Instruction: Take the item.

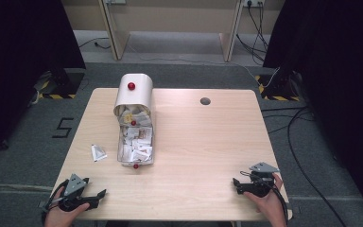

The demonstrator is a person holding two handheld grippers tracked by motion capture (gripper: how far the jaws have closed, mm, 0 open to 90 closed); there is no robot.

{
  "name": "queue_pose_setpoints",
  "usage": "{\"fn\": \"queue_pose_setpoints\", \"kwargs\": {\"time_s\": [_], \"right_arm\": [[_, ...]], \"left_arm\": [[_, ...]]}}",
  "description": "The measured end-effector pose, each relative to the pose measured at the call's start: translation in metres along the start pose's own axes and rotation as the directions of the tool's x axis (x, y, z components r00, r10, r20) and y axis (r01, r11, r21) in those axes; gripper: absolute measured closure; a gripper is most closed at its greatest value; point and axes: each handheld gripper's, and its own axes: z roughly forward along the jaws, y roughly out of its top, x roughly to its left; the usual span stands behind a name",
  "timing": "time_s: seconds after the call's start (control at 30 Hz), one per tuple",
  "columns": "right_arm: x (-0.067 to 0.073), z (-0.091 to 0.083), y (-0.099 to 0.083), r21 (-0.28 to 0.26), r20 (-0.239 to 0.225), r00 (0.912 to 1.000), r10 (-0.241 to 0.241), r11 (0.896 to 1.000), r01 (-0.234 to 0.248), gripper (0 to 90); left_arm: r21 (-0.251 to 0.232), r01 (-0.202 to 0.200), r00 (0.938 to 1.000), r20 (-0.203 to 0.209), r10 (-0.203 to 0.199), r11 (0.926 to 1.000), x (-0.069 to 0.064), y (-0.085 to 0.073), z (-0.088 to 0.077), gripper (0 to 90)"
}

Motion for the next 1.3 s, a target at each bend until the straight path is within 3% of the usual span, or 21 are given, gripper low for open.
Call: {"fn": "queue_pose_setpoints", "kwargs": {"time_s": [0.67,1.03,1.3], "right_arm": [[0.000,0.000,0.000,0.000,0.000,1.0000,0.000,1.000,0.000,0.7],[0.000,0.000,0.000,0.000,0.000,1.0000,0.000,1.000,0.000,0.7],[0.000,0.000,0.000,0.000,0.000,1.0000,0.000,1.000,0.000,0.7]], "left_arm": [[-0.081,0.033,0.9993,-0.012,-0.035,0.9962,-0.013,-0.020,-0.016,16.3],[-0.091,0.029,0.9993,-0.019,-0.031,0.9954,-0.018,-0.026,-0.016,15.8],[-0.141,0.049,0.9988,0.004,-0.049,0.9888,-0.019,-0.035,-0.017,14.7]]}}
